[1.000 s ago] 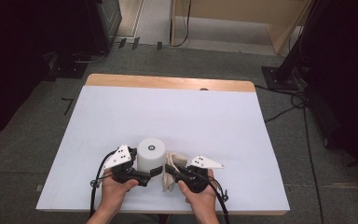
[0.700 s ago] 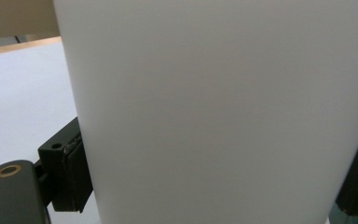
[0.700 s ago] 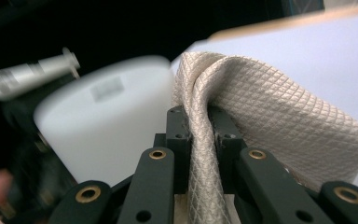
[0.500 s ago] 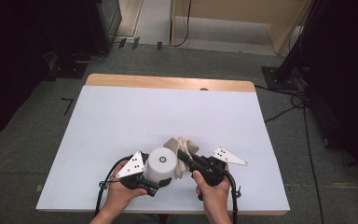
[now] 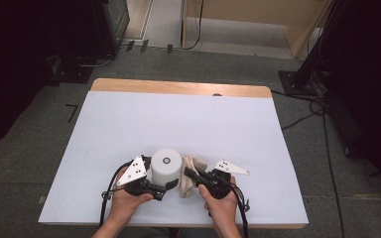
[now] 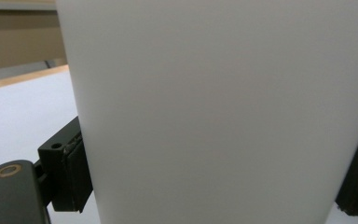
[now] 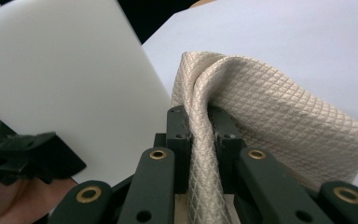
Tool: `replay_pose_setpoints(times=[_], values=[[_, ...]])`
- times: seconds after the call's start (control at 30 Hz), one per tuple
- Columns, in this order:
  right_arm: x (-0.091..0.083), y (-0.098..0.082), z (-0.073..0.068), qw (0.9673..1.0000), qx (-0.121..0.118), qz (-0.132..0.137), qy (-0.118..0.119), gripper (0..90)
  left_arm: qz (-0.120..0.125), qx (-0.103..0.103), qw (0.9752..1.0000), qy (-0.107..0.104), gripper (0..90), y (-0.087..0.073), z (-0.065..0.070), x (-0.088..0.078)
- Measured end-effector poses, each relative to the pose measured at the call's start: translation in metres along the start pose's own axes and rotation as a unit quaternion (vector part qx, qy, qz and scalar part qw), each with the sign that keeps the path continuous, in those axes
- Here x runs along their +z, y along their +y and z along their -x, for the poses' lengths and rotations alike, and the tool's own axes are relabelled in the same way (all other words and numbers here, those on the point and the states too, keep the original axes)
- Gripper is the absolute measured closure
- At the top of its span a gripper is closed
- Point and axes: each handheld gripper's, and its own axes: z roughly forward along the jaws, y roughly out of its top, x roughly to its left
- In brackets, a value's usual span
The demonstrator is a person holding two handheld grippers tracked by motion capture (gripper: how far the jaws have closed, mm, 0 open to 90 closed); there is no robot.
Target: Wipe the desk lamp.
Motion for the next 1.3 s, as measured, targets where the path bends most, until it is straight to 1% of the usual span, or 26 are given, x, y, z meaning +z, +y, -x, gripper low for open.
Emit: replay_pose_setpoints(times=[0.03, 0.07, 0.17, 0.2, 0.27, 0.3, 0.33, 0.4, 0.43, 0.47, 0.53, 0.63, 0.7, 0.77, 0.8, 0.83, 0.9, 0.93, 1.0, 1.03, 1.07, 1.1, 1.2, 1.23, 1.3], values=[[-0.002, 0.001, 0.003, 1.0000, -0.002, 0.003, -0.006, 81.0, 0.004, 0.000, 1.0000, 0.009, 8.4, 0.000, -0.001, 0.000], [-0.004, 0.002, 0.004, 0.9999, 0.000, 0.005, -0.012, 81.1, 0.009, 0.001, 0.9996, 0.025, 8.4, 0.001, -0.003, 0.000], [-0.010, 0.005, 0.010, 0.9995, -0.004, 0.013, -0.029, 81.1, 0.020, -0.008, 0.9982, 0.057, 8.4, 0.002, -0.010, 0.002], [-0.012, 0.006, 0.011, 0.9993, -0.006, 0.018, -0.032, 81.1, 0.023, -0.012, 0.9971, 0.071, 8.4, 0.004, -0.014, 0.004], [-0.015, 0.008, 0.013, 0.9989, -0.008, 0.022, -0.039, 81.1, 0.037, -0.033, 0.9934, 0.104, 8.4, 0.004, -0.023, 0.009], [-0.016, 0.009, 0.014, 0.9987, -0.011, 0.024, -0.043, 81.1, 0.038, -0.040, 0.9912, 0.120, 8.4, 0.004, -0.029, 0.012], [-0.018, 0.010, 0.014, 0.9984, -0.016, 0.026, -0.047, 81.1, 0.033, -0.041, 0.9905, 0.127, 8.4, 0.004, -0.033, 0.014], [-0.018, 0.010, 0.016, 0.9983, -0.019, 0.027, -0.048, 81.1, 0.014, -0.026, 0.9886, 0.148, 8.3, 0.004, -0.041, 0.021], [-0.019, 0.011, 0.016, 0.9981, -0.022, 0.028, -0.049, 81.1, 0.013, -0.025, 0.9874, 0.156, 8.4, 0.003, -0.044, 0.024], [-0.019, 0.011, 0.017, 0.9981, -0.022, 0.028, -0.050, 81.1, 0.012, -0.026, 0.9859, 0.165, 8.3, 0.003, -0.047, 0.026], [-0.019, 0.011, 0.018, 0.9979, -0.024, 0.028, -0.052, 81.1, 0.010, -0.025, 0.9843, 0.175, 8.4, 0.002, -0.052, 0.030], [-0.020, 0.011, 0.019, 0.9979, -0.022, 0.027, -0.055, 81.1, 0.008, -0.026, 0.9806, 0.194, 8.3, -0.001, -0.058, 0.035], [-0.021, 0.012, 0.020, 0.9976, -0.023, 0.029, -0.058, 81.1, -0.003, -0.030, 0.9783, 0.205, 8.3, -0.005, -0.062, 0.036], [-0.022, 0.012, 0.021, 0.9975, -0.022, 0.031, -0.059, 81.1, -0.013, -0.028, 0.9767, 0.212, 8.3, -0.007, -0.064, 0.036], [-0.023, 0.013, 0.021, 0.9975, -0.023, 0.032, -0.059, 81.1, -0.011, -0.028, 0.9771, 0.211, 8.3, -0.007, -0.065, 0.036], [-0.023, 0.013, 0.021, 0.9974, -0.025, 0.032, -0.060, 81.1, -0.012, -0.024, 0.9770, 0.212, 8.3, -0.007, -0.064, 0.036], [-0.024, 0.014, 0.021, 0.9972, -0.025, 0.033, -0.062, 81.2, -0.019, -0.011, 0.9767, 0.213, 8.3, -0.007, -0.063, 0.037], [-0.024, 0.014, 0.022, 0.9972, -0.026, 0.034, -0.062, 81.1, -0.022, -0.004, 0.9771, 0.212, 8.3, -0.008, -0.062, 0.037], [-0.023, 0.013, 0.022, 0.9972, -0.026, 0.033, -0.062, 81.1, -0.032, 0.011, 0.9765, 0.213, 8.3, -0.007, -0.058, 0.039], [-0.023, 0.013, 0.021, 0.9973, -0.024, 0.031, -0.062, 81.1, -0.035, 0.018, 0.9766, 0.211, 8.3, -0.007, -0.057, 0.040], [-0.023, 0.013, 0.021, 0.9972, -0.028, 0.032, -0.062, 81.1, -0.039, 0.022, 0.9767, 0.210, 8.3, -0.007, -0.057, 0.040], [-0.023, 0.013, 0.021, 0.9972, -0.027, 0.032, -0.062, 81.1, -0.041, 0.022, 0.9767, 0.210, 8.3, -0.007, -0.057, 0.040], [-0.024, 0.014, 0.021, 0.9971, -0.029, 0.035, -0.061, 81.1, -0.053, 0.009, 0.9763, 0.210, 8.3, -0.007, -0.057, 0.040], [-0.024, 0.014, 0.021, 0.9971, -0.026, 0.035, -0.062, 81.1, -0.063, 0.005, 0.9763, 0.207, 8.3, -0.006, -0.058, 0.040], [-0.025, 0.015, 0.021, 0.9970, -0.026, 0.036, -0.063, 81.1, -0.067, 0.000, 0.9764, 0.205, 8.2, -0.005, -0.059, 0.040]])
